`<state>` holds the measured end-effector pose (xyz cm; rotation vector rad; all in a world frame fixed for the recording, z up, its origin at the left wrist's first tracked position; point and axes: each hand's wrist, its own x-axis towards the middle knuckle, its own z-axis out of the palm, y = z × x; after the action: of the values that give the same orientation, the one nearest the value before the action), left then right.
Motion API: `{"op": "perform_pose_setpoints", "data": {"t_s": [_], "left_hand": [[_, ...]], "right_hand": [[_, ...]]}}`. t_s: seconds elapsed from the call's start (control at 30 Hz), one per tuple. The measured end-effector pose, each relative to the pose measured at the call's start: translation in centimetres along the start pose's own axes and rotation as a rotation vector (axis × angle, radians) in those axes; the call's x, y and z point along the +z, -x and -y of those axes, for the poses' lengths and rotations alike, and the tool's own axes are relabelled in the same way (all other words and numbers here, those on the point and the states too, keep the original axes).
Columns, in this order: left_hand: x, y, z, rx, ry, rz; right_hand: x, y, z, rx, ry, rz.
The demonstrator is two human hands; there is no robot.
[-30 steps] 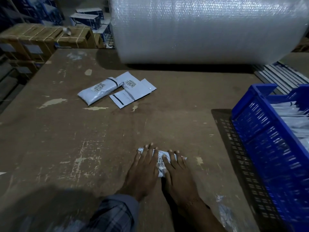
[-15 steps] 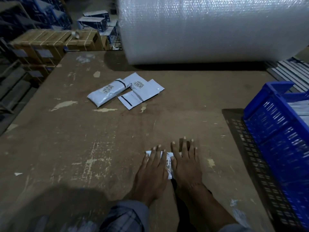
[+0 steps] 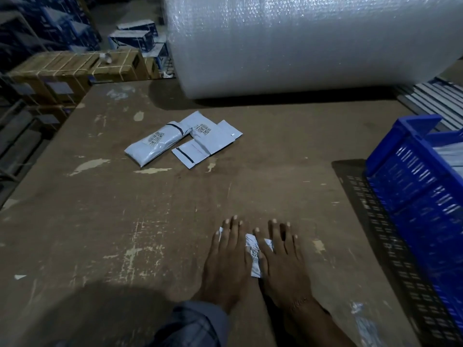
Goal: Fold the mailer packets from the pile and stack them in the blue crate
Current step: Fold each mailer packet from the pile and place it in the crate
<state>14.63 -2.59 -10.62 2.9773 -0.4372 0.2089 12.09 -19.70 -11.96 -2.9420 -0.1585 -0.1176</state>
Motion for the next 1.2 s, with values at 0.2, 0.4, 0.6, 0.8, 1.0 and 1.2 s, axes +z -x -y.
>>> {"op": "perform_pose_setpoints", "data": {"t_s": [0.2, 0.4, 0.6, 0.8, 1.0, 1.2], "left_hand": [[0.1, 0.8, 1.0, 0.121, -0.040, 0.007], [0.6, 2.7, -1.3, 0.166, -0.007, -0.073], [-0.4, 0.7, 1.1, 0.060, -0.068, 0.022], [-2.8, 2.1, -0.4, 0.020, -0.001, 0.060], [-5.3, 1.0, -0.5, -0.023, 0.183, 0.187], [-15.9, -2.4, -9.2, 0.173, 0.403, 0.044]], "right_hand": [[-0.4, -1.1, 0.4, -0.003, 0.013, -0.037], [-0.5, -1.4, -0.1, 0.038, -0.011, -0.047], [-0.3, 1.1, -0.4, -0.020, -0.007, -0.078], [-3.1, 1.0, -0.5, 0.003, -0.113, 0.039], [-8.1, 1.5, -3.3, 0.038, -0.231, 0.054], [-20.5, 4.7, -7.7, 0.024, -0.176, -0.088]]}}
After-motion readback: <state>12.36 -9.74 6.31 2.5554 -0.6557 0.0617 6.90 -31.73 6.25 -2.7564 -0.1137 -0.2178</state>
